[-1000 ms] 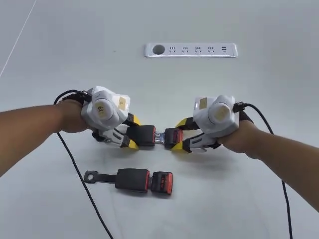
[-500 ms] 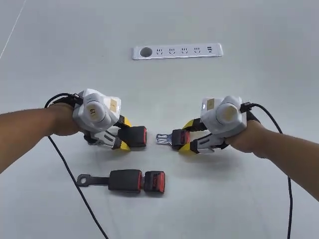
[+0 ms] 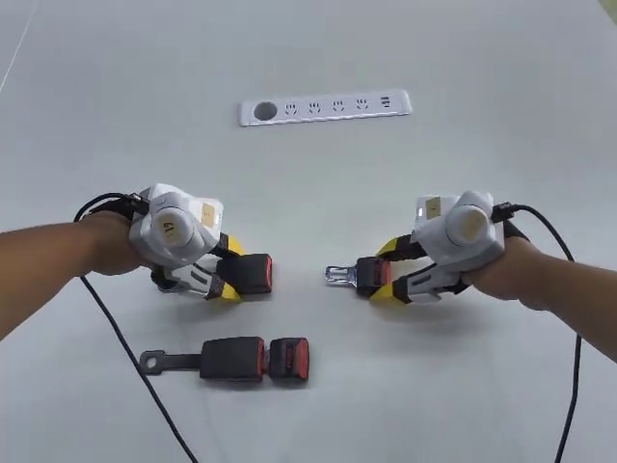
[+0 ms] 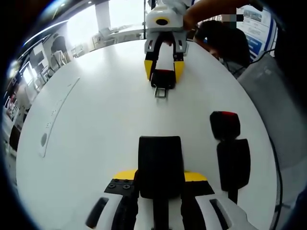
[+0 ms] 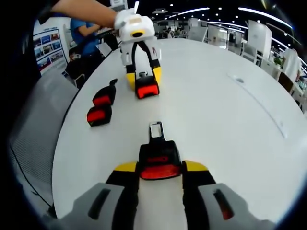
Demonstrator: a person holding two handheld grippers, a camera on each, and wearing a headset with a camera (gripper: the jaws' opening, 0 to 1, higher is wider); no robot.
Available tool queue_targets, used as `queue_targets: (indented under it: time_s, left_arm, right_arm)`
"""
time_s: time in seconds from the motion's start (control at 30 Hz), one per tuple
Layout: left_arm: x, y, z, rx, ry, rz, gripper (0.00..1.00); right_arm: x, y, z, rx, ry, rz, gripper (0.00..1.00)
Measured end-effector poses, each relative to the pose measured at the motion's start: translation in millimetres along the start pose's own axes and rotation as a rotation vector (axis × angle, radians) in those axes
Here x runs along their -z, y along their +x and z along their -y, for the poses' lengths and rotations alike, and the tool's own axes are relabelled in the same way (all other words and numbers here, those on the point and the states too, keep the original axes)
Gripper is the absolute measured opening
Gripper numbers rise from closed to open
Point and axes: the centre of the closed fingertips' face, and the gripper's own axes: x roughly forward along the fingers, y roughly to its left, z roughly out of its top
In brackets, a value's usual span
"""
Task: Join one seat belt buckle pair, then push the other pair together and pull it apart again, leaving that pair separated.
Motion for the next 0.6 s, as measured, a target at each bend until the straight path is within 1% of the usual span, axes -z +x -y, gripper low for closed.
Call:
queue_targets:
  time_s: [0.13,0.2,0.3,0.4,0.5,0.57,0.6]
  left_arm:
    - [-0.4,-0.1,-0.7,-0.003,-0.008,0.002,0.34]
    - [-0.7,-0.2,-1.1,-0.005,-0.015,0.003,0.34]
    - [-1.5,-0.2,-1.5,-0.011,-0.027,0.006,0.35]
    - [-2.2,0.0,-2.3,-0.017,-0.043,0.014,0.35]
    - [-2.5,0.0,-2.8,-0.021,-0.05,0.017,0.35]
    - [-2.8,0.4,-2.9,-0.023,-0.042,0.011,0.35]
    - [-2.8,0.6,-3.1,-0.023,-0.044,0.007,0.35]
  right_arm:
    - [5.9,-8.2,1.6,0.005,0.001,-0.01,0.35]
    - [10.0,-13.4,1.6,0.01,0.014,-0.015,0.35]
    - [14.2,-18.1,4.5,0.015,0.013,-0.002,0.35]
    - [18.6,-20.7,5.7,0.019,0.02,-0.009,0.35]
    - [23.8,-21.9,5.6,0.024,-0.001,-0.023,0.36]
    - [24.3,-21.0,3.8,0.016,0.002,-0.019,0.39]
    - [22.9,-20.2,3.4,0.012,0.019,-0.016,0.41]
